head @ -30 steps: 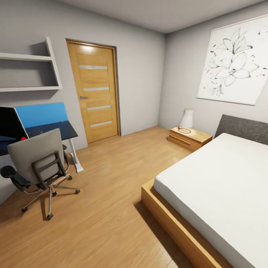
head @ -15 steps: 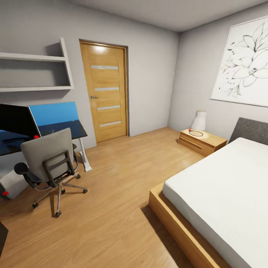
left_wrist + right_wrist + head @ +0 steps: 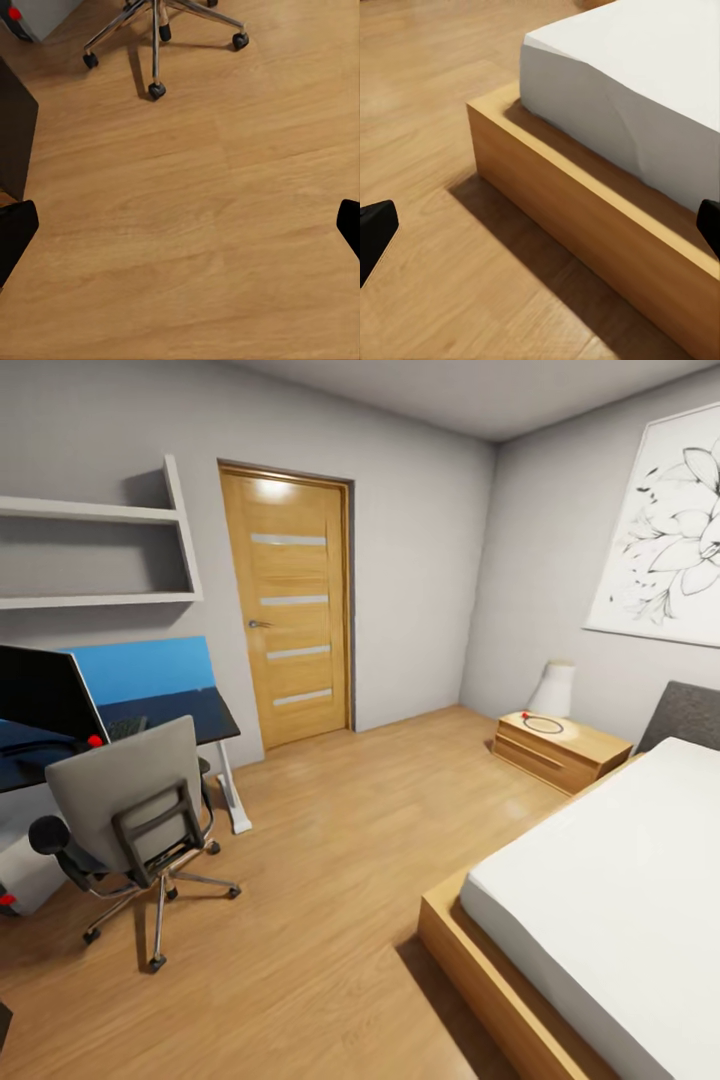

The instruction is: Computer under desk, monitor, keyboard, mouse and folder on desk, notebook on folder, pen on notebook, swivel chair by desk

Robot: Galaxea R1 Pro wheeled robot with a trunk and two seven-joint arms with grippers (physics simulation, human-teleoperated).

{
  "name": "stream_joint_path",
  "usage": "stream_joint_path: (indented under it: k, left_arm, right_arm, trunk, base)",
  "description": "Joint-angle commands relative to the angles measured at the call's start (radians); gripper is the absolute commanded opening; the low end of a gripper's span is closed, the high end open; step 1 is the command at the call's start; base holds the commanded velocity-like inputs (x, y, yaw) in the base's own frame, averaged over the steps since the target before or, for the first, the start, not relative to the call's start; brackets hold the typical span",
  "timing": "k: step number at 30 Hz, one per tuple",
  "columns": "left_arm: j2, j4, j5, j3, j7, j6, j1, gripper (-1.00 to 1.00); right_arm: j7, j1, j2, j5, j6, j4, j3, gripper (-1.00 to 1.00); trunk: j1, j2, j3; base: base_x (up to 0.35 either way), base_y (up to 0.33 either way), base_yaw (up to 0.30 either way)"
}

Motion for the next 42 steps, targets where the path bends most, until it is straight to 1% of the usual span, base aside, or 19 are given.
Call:
stream_joint_path:
  k: [1, 22, 42]
  left_arm:
    - [0.0, -0.001, 0.005, 0.001, -0.004, -0.002, 0.0, 1.0]
    - [0.001, -0.002, 0.003, -0.003, -0.003, -0.002, 0.0, 1.0]
    - [0.008, -0.002, 0.004, -0.003, -0.003, -0.001, 0.0, 1.0]
  right_arm:
    - [-0.002, -0.001, 0.0, 0.001, -0.003, 0.0, -0.001, 1.0]
    - [-0.002, -0.001, 0.0, 0.001, -0.002, 0.0, -0.001, 1.0]
    - [-0.002, -0.001, -0.001, 0.001, -0.003, -0.001, -0.001, 1.0]
  trunk:
    - [0.001, -0.001, -0.001]
    - [0.001, -0.001, -0.001]
    - [0.001, -0.001, -0.001]
  base:
    - [0.299, 0.162, 0.0]
    - [0.321, 0.04, 0.0]
    - [0.322, 0.1, 0.0]
